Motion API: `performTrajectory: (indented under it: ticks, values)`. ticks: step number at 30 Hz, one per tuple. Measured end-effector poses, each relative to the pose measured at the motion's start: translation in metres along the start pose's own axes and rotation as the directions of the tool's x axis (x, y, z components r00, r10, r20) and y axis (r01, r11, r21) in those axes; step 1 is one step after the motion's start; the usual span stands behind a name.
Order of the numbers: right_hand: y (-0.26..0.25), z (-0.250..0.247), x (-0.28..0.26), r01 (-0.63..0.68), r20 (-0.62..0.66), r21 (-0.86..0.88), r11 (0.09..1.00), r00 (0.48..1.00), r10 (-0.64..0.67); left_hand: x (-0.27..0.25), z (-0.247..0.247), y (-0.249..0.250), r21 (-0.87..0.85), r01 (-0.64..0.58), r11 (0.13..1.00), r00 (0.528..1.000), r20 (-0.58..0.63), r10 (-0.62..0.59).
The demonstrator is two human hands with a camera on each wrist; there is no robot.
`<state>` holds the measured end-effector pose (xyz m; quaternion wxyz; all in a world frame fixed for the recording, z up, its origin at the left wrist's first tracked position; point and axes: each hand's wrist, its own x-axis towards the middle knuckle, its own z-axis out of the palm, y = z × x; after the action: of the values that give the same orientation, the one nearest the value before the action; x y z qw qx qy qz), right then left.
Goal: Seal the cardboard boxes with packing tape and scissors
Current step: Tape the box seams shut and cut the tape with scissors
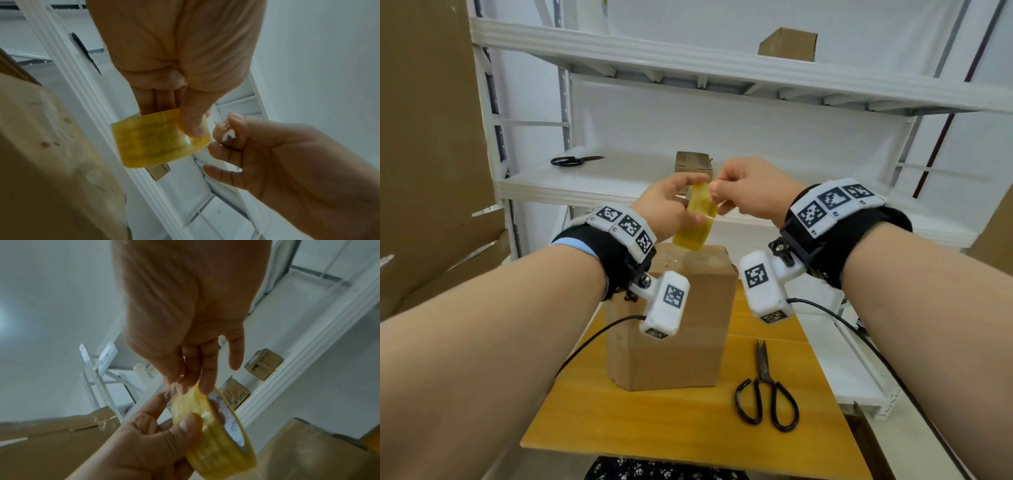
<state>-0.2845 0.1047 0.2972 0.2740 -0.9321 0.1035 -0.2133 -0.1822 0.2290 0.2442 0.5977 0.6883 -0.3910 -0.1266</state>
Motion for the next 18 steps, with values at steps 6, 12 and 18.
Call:
performTrajectory:
  ticks: [6,12,18]
  values:
    - [0.009,0.002,0.003,-0.216,-0.114,-0.045,0.975,0.971,0.210,-0.006,0.003,0.003,-0.039,-0.055,0.998,0.998,0.027,0.056]
    - [0.044,-0.002,-0.011,-0.414,0.143,0.413,0.811,0.909,0.391,0.001,0.010,0.002,-0.144,-0.056,0.988,0.998,-0.001,0.056]
    - [0.074,-0.006,-0.007,-0.314,0.147,0.459,0.831,0.949,0.277,0.020,0.046,0.002,-0.312,-0.010,0.950,0.999,0.044,0.025]
